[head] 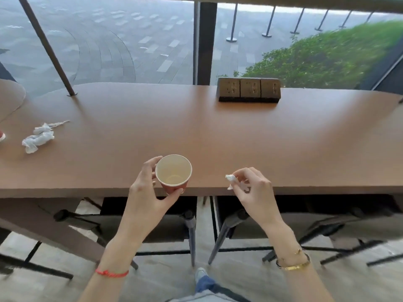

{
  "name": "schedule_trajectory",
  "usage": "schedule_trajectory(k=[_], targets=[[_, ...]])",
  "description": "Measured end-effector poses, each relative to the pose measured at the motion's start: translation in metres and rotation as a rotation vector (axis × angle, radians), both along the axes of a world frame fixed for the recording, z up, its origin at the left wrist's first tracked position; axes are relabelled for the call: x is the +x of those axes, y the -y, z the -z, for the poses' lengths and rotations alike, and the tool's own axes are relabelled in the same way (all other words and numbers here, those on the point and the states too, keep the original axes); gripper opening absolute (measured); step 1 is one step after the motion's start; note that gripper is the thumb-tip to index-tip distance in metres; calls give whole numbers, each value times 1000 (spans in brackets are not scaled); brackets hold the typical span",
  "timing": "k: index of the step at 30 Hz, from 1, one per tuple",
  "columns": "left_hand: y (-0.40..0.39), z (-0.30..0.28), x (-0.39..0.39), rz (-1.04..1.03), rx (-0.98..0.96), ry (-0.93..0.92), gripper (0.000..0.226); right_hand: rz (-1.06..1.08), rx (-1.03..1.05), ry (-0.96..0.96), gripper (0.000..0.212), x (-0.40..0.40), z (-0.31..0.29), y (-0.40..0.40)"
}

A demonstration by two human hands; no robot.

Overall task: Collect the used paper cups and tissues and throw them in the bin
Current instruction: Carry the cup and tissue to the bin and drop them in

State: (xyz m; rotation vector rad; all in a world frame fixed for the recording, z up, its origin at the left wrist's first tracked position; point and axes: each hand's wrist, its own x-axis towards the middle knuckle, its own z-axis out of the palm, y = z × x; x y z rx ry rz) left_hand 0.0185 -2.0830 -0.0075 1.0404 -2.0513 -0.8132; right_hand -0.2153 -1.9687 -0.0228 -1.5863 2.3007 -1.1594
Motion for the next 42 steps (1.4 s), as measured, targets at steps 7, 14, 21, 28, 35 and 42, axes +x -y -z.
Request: schedule_trajectory(k=[7, 14, 21, 28, 35, 42], targets=[[-45, 10, 21, 300, 23, 22, 71, 309, 18, 44, 5, 64, 19, -112], [-110, 23, 34, 584, 69, 71, 69, 639, 60, 90, 7, 136, 30, -243], [-201, 24, 10, 862, 6, 105, 69, 949, 49, 95, 12, 196, 35, -366], [-344, 23, -22, 1195, -29, 92, 69, 1270, -20, 77, 9, 251, 38, -500], [-549, 27, -28, 1486, 36, 59, 67, 1584, -15, 57, 14, 331, 41, -677], [-721, 28, -23, 1739, 42, 78, 66, 1870, -7, 77, 16, 394, 43, -810]])
